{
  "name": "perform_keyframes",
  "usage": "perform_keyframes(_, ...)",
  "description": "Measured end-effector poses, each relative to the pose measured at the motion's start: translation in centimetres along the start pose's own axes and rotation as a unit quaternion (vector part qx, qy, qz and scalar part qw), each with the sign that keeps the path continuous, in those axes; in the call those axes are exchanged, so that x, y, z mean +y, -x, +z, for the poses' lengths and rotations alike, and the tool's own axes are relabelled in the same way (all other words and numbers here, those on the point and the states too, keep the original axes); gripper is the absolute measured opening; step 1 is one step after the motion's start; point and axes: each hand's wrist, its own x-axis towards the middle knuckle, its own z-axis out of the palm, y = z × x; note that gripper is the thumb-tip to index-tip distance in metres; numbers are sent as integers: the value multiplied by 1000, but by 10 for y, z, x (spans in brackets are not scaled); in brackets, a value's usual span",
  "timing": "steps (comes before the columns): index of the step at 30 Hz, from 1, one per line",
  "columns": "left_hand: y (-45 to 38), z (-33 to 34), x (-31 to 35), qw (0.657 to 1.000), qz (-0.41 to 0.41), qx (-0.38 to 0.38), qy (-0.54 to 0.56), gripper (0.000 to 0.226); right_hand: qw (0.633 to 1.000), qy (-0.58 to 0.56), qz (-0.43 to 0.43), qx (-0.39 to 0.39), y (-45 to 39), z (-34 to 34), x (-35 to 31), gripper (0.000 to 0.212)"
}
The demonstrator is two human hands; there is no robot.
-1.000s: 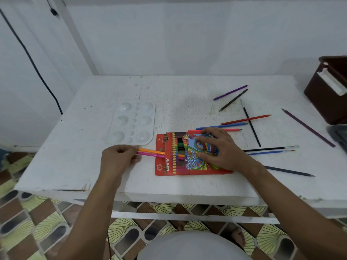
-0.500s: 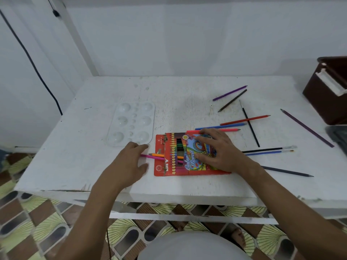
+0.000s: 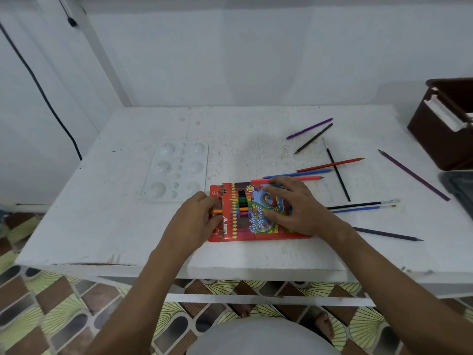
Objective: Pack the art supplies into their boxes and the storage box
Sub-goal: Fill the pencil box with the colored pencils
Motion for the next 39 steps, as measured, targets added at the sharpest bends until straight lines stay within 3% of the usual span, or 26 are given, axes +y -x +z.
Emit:
perform_keyframes(3,1,-2,-10,1000,1,-7,12,43,1000,-7,-3,3,1,0,0,73)
perform_keyframes(12,-5,0,-2,997,-40,12,65,27,1000,-10,-3,8,2,1,-3,72)
perform_keyframes(19,-3,2,-11,999,-33,23,34,37,1000,0,6,-2,3,1,-1,74)
perform_keyframes(22,-4,6,-13,999,-28,8,34,34,1000,2,10,-5,2,1,-1,75)
perform_keyframes(30,-2,18,-10,997,6,54,52,28,1000,-15,15,-7,3,-1,-2,68)
perform_keyframes(39,-3,23,-9,994,-21,82,63,24,1000,-11,13,-6,4,-2,-3,68)
